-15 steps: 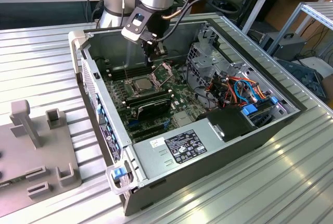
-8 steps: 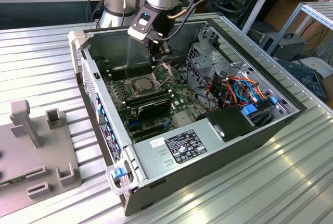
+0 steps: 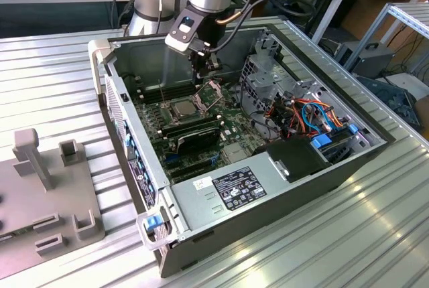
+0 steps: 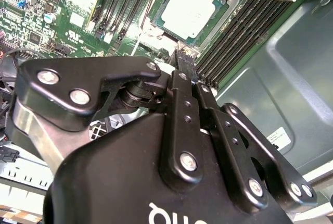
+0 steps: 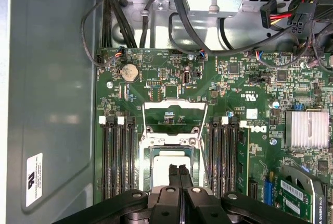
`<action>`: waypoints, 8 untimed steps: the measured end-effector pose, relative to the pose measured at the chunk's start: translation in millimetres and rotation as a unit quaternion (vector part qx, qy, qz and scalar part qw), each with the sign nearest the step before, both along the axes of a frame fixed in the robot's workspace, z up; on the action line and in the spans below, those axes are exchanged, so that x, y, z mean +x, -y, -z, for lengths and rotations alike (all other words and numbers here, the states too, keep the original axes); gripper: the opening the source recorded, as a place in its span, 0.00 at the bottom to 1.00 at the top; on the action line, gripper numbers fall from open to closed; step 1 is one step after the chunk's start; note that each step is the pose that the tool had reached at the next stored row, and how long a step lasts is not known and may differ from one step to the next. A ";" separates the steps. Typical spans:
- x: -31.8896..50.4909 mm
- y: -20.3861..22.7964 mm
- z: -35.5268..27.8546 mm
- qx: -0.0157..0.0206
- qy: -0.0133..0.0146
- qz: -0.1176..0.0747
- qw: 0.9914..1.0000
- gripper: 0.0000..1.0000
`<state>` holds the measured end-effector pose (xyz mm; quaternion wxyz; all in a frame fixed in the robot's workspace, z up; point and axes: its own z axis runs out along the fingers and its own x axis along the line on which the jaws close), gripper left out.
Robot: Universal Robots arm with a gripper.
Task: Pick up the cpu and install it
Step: 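Close the cpu cover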
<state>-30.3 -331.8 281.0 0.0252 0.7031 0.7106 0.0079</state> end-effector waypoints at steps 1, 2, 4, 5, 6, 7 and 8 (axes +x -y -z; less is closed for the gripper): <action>0.0 0.0 0.0 0.000 0.000 0.000 1.000 0.11; 0.2 0.0 0.0 0.000 0.000 0.000 1.000 0.11; 0.6 0.0 0.0 0.000 0.000 0.000 1.000 0.11; 0.9 0.0 0.0 0.000 0.000 0.000 1.000 0.11; 1.1 0.0 0.0 0.000 0.000 0.000 1.000 0.11; 1.1 0.0 0.0 0.000 0.000 0.000 1.000 0.11; 1.2 0.0 0.0 0.000 0.000 0.000 1.000 0.11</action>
